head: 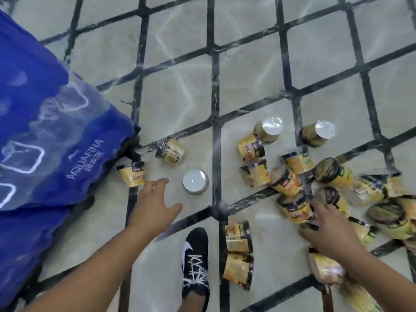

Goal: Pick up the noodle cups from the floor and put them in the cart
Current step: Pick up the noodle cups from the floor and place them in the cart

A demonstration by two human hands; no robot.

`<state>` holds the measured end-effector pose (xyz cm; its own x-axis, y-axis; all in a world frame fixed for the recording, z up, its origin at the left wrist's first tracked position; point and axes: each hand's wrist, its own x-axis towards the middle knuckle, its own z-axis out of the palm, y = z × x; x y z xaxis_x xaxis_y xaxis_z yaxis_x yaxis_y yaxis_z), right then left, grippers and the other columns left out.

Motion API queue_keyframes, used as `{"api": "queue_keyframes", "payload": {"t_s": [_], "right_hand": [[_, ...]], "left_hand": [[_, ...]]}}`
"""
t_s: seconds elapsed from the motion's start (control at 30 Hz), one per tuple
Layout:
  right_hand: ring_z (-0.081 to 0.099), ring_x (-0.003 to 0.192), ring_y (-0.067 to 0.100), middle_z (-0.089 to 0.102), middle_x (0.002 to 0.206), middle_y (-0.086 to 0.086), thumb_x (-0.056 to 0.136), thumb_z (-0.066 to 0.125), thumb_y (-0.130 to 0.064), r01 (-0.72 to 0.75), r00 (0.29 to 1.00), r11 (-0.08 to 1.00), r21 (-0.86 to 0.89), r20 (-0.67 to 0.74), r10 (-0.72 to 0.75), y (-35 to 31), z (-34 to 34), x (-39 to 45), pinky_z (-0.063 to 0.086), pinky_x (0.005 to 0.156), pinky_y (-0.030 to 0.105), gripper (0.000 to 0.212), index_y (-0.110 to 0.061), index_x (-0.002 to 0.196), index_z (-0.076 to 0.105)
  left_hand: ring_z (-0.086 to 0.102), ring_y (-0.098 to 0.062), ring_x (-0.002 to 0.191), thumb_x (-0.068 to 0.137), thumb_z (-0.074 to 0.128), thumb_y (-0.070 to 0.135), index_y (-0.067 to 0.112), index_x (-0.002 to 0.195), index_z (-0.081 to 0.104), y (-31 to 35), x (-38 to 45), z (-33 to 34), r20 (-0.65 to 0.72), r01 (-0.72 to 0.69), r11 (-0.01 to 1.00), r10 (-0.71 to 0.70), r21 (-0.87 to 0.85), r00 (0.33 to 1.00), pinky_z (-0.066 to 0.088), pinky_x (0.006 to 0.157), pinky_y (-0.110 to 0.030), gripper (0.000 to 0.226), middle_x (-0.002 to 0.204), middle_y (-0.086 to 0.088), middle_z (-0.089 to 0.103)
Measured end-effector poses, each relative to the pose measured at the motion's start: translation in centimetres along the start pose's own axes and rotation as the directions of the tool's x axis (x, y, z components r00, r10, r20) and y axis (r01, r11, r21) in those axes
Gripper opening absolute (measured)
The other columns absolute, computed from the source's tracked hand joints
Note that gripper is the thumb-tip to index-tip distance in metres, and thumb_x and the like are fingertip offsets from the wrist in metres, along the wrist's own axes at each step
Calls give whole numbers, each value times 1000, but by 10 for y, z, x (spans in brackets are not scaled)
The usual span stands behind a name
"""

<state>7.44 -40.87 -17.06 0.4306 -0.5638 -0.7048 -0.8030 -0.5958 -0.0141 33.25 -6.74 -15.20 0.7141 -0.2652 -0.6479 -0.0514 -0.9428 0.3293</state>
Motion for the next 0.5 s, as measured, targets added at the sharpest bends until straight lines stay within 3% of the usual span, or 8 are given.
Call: {"api": "queue_keyframes", "payload": {"t_s": [0.1, 0.23, 0.33, 0.4, 0.5], "right_hand": [[41, 143, 40, 36, 160, 12, 82, 75, -61, -33, 999, 999, -32, 31, 34, -40, 16, 64, 45, 110, 52, 100, -30, 161, 23], [42, 138, 41, 40, 152, 10, 81, 79, -55, 17, 1000, 1000, 5, 19, -17, -83, 32, 132, 46, 108, 54, 92, -29, 155, 32], [49, 131, 33, 45, 148, 9, 84, 78, -53, 32, 999, 980, 194, -48, -23, -108, 29, 173, 46, 108, 51, 81, -25, 151, 42], [55, 123, 28, 47, 149, 9, 88, 75, -54, 12, 994, 932, 363, -108, 30, -125, 19, 197, 48, 105, 47, 76, -24, 151, 44], [61, 117, 27, 60, 137, 6, 91, 71, -57, -70, 987, 783, 618, -70, 144, -152, 4, 237, 53, 99, 47, 64, -23, 142, 51]], "left_hand": [[43, -31, 141, 89, 76, 42, 22, 155, 41, -10, 104, -16, -38, 16, 1000, -16, -4, 999, 38, 110, -43, 77, 155, -11, 42], [55, -31, 126, 88, 80, 43, 21, 152, 43, -13, 219, -15, -69, 91, 969, -110, -230, 992, 43, 99, -42, 77, 143, -11, 56], [53, -41, 132, 89, 74, 56, 24, 156, 40, -23, 276, 1, -94, 184, 921, -228, -344, 969, 47, 106, -51, 81, 152, -16, 51], [56, -41, 126, 85, 69, 68, 28, 152, 45, -27, 301, 15, -28, 286, 853, -331, -438, 943, 53, 97, -59, 82, 147, -13, 54], [63, -38, 110, 77, 67, 80, 22, 134, 60, -31, 318, 35, 160, 445, 705, -434, -552, 887, 58, 83, -56, 81, 125, -11, 66]]}}
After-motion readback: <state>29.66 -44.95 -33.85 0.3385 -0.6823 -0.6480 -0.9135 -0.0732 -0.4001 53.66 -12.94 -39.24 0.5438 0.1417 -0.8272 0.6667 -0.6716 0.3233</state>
